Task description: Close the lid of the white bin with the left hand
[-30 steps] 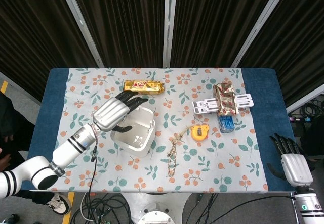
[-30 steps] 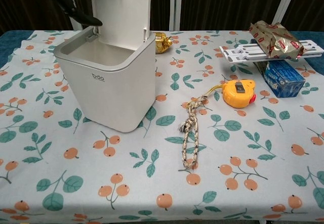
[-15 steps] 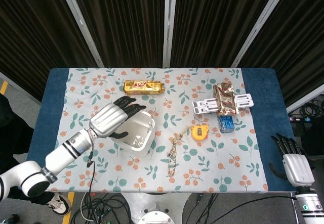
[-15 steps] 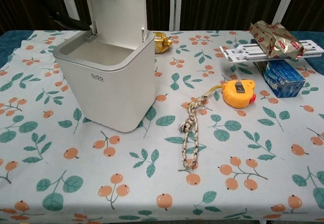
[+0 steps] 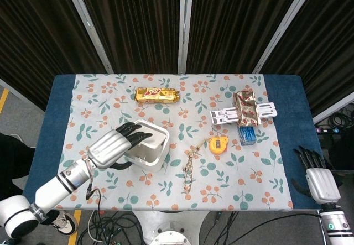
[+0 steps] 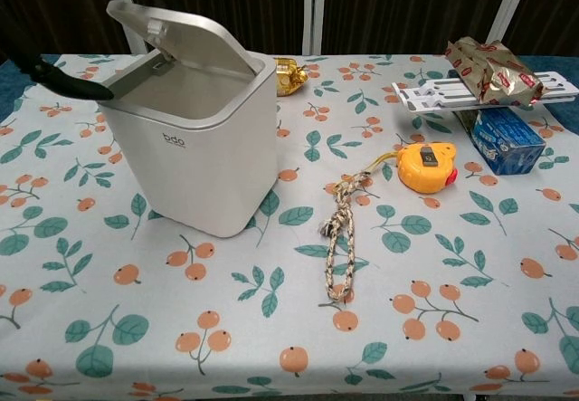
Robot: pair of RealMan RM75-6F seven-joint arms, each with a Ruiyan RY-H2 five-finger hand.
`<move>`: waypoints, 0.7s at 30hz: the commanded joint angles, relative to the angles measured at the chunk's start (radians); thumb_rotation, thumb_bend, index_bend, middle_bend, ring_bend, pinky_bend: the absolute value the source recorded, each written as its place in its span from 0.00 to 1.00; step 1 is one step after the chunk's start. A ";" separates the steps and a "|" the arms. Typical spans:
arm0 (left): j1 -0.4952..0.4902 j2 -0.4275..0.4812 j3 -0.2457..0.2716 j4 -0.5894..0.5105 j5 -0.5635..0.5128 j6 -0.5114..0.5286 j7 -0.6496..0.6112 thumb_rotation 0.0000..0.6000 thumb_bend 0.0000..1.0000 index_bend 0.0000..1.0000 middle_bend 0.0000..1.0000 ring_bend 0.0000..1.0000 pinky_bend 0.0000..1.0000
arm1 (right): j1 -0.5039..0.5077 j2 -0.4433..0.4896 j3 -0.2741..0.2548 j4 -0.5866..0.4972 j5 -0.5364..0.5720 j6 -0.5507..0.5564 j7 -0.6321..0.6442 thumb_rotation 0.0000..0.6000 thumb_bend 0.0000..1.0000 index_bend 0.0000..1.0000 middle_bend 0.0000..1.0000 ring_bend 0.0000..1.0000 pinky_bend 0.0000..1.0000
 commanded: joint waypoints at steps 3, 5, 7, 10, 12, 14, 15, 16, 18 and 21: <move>0.025 -0.014 0.030 0.002 0.026 0.022 -0.004 1.00 0.24 0.09 0.20 0.07 0.11 | 0.001 0.000 0.000 -0.002 0.001 -0.002 -0.004 1.00 0.24 0.00 0.00 0.00 0.00; 0.036 -0.021 0.042 0.006 0.035 0.031 -0.007 1.00 0.24 0.09 0.20 0.07 0.11 | 0.001 -0.002 -0.001 -0.002 0.000 -0.004 -0.006 1.00 0.24 0.00 0.00 0.00 0.00; 0.044 -0.027 0.052 0.009 0.043 0.038 -0.007 1.00 0.24 0.09 0.20 0.07 0.11 | 0.002 -0.003 -0.002 -0.002 0.001 -0.006 -0.008 1.00 0.24 0.00 0.00 0.00 0.00; 0.057 -0.038 0.069 0.016 0.051 0.044 -0.005 1.00 0.24 0.09 0.20 0.07 0.11 | 0.003 -0.004 -0.002 -0.003 0.001 -0.008 -0.010 1.00 0.24 0.00 0.00 0.00 0.00; 0.066 -0.046 0.078 0.022 0.052 0.050 -0.001 1.00 0.24 0.09 0.20 0.07 0.11 | 0.003 -0.004 -0.003 -0.003 0.001 -0.008 -0.011 1.00 0.24 0.00 0.00 0.00 0.00; 0.075 -0.056 0.085 0.028 0.054 0.058 0.000 1.00 0.24 0.09 0.20 0.07 0.11 | 0.003 -0.005 -0.003 -0.003 0.001 -0.009 -0.012 1.00 0.24 0.00 0.00 0.00 0.00; 0.078 -0.060 0.088 0.030 0.055 0.061 0.001 1.00 0.24 0.09 0.20 0.07 0.11 | 0.003 -0.006 -0.003 -0.003 0.001 -0.009 -0.013 1.00 0.24 0.00 0.00 0.00 0.00; 0.081 -0.064 0.090 0.033 0.056 0.065 0.003 1.00 0.24 0.09 0.20 0.07 0.11 | 0.003 -0.006 -0.003 -0.003 0.001 -0.009 -0.013 1.00 0.24 0.00 0.00 0.00 0.00; 0.087 -0.075 0.094 0.039 0.057 0.071 0.006 1.00 0.24 0.09 0.20 0.07 0.11 | 0.003 -0.007 -0.004 -0.003 0.001 -0.010 -0.013 1.00 0.24 0.00 0.00 0.00 0.00; 0.098 -0.093 0.103 0.048 0.059 0.081 0.014 1.00 0.24 0.09 0.20 0.07 0.11 | 0.003 -0.008 -0.004 -0.003 0.001 -0.010 -0.013 1.00 0.25 0.00 0.00 0.00 0.00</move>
